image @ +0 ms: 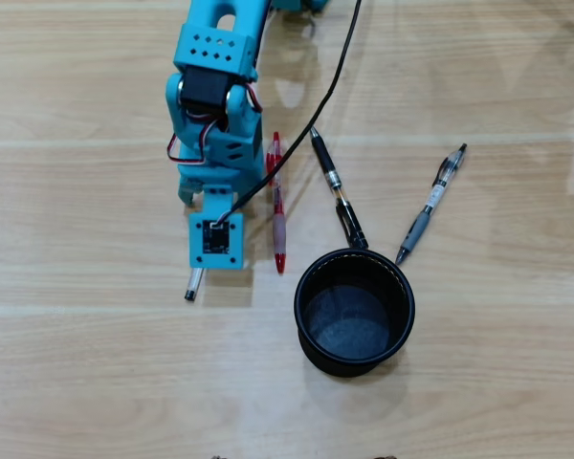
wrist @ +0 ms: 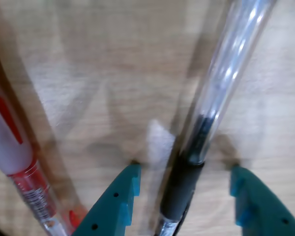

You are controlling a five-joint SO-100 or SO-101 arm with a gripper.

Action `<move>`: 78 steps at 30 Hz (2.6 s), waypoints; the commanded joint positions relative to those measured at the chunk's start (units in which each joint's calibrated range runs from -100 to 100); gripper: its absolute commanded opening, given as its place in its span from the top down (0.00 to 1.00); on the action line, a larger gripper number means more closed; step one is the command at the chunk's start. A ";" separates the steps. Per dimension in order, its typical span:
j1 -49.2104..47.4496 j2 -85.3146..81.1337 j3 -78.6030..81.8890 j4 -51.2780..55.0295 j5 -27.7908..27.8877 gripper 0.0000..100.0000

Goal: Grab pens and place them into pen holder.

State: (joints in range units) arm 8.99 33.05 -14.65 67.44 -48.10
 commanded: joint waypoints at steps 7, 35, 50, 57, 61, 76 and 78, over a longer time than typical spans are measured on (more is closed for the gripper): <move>4.15 2.28 -8.84 0.50 -0.62 0.98; -22.86 -23.84 6.73 -61.55 -8.26 0.98; -19.15 -10.57 -0.51 -60.95 -7.99 0.88; -17.62 -12.00 -0.60 -60.95 -5.75 0.81; -15.93 -21.47 2.11 -51.24 -2.56 0.89; -2.38 -56.80 25.47 31.61 3.04 0.94; -4.96 -50.04 26.02 29.46 3.04 0.94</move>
State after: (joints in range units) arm 6.37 -23.57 11.02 90.53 -45.38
